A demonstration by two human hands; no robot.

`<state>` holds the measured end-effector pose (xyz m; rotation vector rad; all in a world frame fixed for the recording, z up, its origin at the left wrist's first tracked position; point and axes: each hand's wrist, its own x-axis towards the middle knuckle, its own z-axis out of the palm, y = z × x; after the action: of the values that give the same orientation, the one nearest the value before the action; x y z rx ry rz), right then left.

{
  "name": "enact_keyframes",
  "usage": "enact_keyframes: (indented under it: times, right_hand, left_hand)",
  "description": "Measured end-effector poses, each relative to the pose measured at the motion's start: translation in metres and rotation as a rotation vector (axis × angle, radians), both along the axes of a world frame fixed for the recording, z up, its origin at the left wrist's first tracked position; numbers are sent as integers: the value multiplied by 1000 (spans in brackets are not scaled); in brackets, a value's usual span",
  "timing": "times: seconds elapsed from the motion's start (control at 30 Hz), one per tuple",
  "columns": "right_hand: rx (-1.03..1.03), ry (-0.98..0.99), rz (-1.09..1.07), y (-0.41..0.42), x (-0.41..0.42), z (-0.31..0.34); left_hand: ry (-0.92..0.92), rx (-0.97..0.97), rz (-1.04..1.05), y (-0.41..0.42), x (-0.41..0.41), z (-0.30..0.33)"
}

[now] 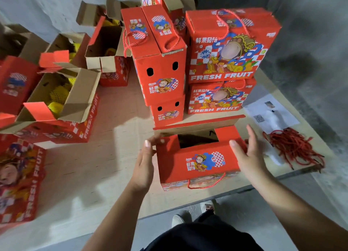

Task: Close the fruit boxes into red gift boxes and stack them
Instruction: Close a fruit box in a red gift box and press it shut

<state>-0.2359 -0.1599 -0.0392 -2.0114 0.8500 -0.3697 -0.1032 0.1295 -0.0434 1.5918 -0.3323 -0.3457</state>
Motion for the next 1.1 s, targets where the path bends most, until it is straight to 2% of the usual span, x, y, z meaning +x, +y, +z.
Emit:
enact_keyframes:
  times: [0.07,0.13,0.2,0.27,0.4,0.5,0.57,0.63,0.67,0.73,0.8,0.87,1.0,1.1]
  right_hand:
    - [-228,65,57,-1,4,-6]
    - [-471,95,145,0,5,-5]
    - [-635,7,210,1,7,-2]
    - [-716,-102,237,0,11,2]
    - [-716,-207,318,-7,24,24]
    - [-672,-310,284,-11,30,34]
    - [-658,-235,296,-12,26,34]
    - [-635,-71,348,-13,15,25]
    - [-600,-5,358,-12,10,20]
    - [-569,69,361,-11,7,15]
    - [-637,120,418,-15,14,19]
    - [-722,169,518,-24,24,26]
    - [-813,146,616,-35,39,36]
    - [-838,121,582,-33,45,36]
  left_hand:
    - [-84,160,-1,-3,-6,2]
    - [-355,522,-39,-8,-14,-2]
    - [-463,706,-41,-12,-22,-5]
    - [-479,753,17,-14,-25,-3]
    - [-480,793,99,-19,-23,0]
    - [-400,676,199,-22,-27,-1]
    - [-344,610,311,-24,-32,-3]
    - [-294,562,377,-24,-36,-1]
    - [-304,556,367,-23,-36,1]
    - [-455,600,218,-15,-30,6]
    - [-613,693,-37,-11,-14,15]
    - [-668,799,-198,-14,4,22]
    - [-753,990,-219,-31,36,35]
    - [-818,1004,-213,-36,47,34]
